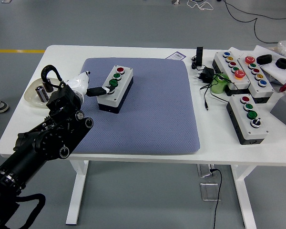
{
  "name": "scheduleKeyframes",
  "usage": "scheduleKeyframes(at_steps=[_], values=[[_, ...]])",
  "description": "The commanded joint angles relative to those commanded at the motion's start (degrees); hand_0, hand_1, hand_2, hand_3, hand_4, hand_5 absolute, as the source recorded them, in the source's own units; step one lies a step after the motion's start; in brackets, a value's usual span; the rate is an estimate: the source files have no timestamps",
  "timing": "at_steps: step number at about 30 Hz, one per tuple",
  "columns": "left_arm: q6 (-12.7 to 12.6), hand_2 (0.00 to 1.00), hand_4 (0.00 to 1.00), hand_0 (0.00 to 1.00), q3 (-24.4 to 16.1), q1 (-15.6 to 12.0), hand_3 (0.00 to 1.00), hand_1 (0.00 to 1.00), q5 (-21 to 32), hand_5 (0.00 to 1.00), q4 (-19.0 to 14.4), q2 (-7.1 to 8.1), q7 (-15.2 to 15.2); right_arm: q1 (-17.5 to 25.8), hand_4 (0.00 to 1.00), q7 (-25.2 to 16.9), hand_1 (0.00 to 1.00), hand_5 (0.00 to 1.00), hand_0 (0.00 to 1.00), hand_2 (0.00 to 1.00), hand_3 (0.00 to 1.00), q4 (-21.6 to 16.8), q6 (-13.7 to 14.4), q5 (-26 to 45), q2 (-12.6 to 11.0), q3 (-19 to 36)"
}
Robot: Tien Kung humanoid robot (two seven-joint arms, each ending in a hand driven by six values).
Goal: Pick up the button,place it on the desk,press the button,press the button
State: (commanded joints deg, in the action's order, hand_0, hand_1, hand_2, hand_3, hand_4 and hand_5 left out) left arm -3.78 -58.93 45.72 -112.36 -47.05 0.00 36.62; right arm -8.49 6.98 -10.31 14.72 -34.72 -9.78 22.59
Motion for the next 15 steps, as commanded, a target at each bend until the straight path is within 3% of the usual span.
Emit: scheduleKeyframes(at_steps=[7, 15], values=[[1.2, 0.998, 0.998, 0.933, 1.1, 0.4, 0.998, 0.998, 6.6, 0.754, 0.9, 0.00, -1.1, -0.1, 0.233, -0.2, 0.533, 0.248, 0.645, 0.566, 0.634, 0.0, 0.0, 0.3, -0.1, -0.6], [0.3, 0.998, 0.998, 0.927, 4.3, 0.3, 0.998, 0.998, 8.7, 0.763, 0.2, 0.00, -1.1, -0.2, 0.232, -0.3, 0.533, 0.251, 0.644, 0.566, 0.634, 0.0, 0.0, 0.2, -0.1, -0.8]])
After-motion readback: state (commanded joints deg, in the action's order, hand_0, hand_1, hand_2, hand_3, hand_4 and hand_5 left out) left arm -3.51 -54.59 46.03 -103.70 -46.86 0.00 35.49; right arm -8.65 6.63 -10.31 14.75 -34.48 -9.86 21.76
